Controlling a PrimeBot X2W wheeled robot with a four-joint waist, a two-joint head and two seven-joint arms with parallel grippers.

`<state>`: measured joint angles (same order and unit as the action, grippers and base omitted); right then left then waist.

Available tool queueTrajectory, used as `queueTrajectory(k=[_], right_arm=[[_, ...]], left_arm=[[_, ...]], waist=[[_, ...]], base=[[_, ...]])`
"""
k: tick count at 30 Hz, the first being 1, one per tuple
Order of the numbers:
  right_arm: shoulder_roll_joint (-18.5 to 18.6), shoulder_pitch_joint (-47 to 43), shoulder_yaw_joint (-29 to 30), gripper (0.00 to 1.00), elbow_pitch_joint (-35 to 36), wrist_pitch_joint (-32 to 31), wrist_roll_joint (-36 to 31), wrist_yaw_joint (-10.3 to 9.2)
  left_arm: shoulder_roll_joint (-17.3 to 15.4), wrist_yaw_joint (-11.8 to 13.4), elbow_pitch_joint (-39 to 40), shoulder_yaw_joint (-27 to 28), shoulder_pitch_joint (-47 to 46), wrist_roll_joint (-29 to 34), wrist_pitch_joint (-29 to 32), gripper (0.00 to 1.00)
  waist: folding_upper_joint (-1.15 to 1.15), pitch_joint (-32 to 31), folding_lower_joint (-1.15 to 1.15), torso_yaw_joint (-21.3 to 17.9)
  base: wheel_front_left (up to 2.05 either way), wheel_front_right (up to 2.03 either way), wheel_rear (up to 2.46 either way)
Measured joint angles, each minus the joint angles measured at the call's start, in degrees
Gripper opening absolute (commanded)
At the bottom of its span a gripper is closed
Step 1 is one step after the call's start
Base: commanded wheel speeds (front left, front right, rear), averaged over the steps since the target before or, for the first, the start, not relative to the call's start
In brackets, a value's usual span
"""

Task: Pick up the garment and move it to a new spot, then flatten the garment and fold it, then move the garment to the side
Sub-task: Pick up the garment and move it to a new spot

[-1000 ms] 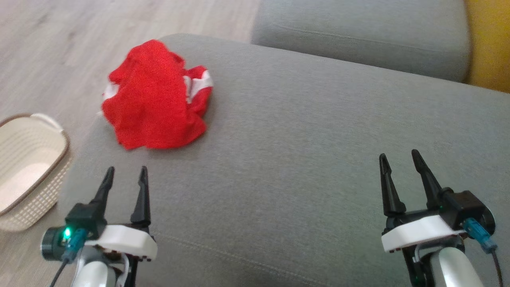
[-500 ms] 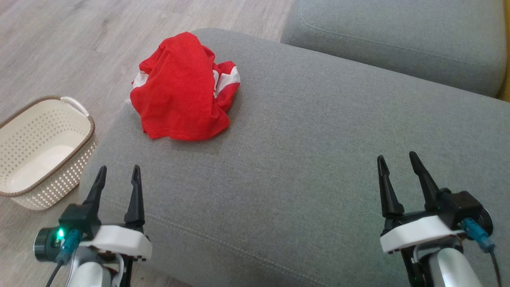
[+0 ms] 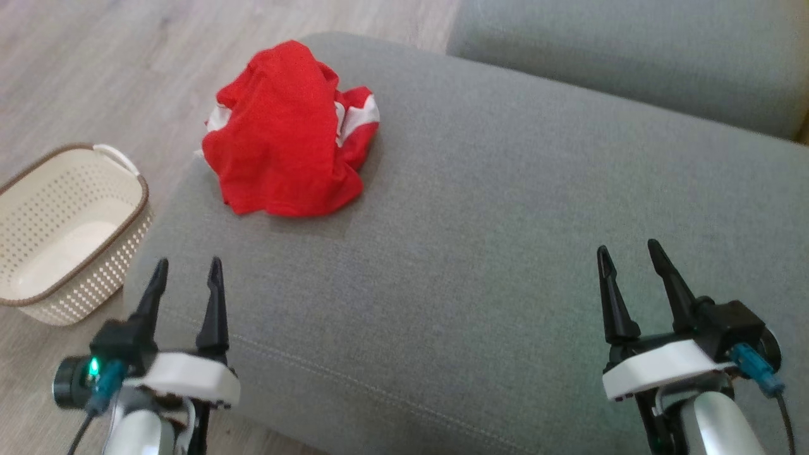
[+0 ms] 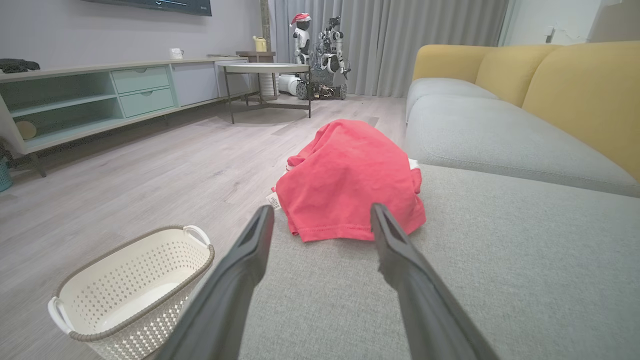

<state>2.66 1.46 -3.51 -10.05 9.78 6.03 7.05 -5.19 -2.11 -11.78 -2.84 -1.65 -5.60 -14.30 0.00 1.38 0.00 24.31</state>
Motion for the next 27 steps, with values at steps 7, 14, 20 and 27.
queueTrajectory(k=[7,14,20,27], right_arm=[[0.03,1.75,-0.15,1.00,2.37,-2.68,-2.19,0.00],[1.05,5.84,-0.15,1.00,5.39,-4.72,-3.19,0.00],[1.77,7.43,-0.36,1.00,6.53,-5.61,-3.60,0.00],[2.32,8.60,-0.38,1.00,7.13,-6.12,-3.67,0.00]], left_arm=[[-0.35,-1.05,-2.25,1.86,-9.48,-0.86,-0.01,1.00],[-2.44,-3.04,-13.71,2.55,-22.40,-3.27,0.63,1.00],[-5.30,-4.47,-29.87,2.44,-32.90,-5.67,5.09,1.00],[-6.28,-5.02,-45.65,0.46,-41.50,-7.60,8.01,1.00]], waist=[[0.00,4.95,0.00,-2.18],[0.00,11.51,0.01,-5.73],[0.00,16.70,0.01,-8.43],[0.00,20.36,0.01,-10.84]], base=[[0.00,0.00,0.00],[0.00,0.00,0.00],[0.00,0.00,0.00],[0.00,0.00,0.00]])
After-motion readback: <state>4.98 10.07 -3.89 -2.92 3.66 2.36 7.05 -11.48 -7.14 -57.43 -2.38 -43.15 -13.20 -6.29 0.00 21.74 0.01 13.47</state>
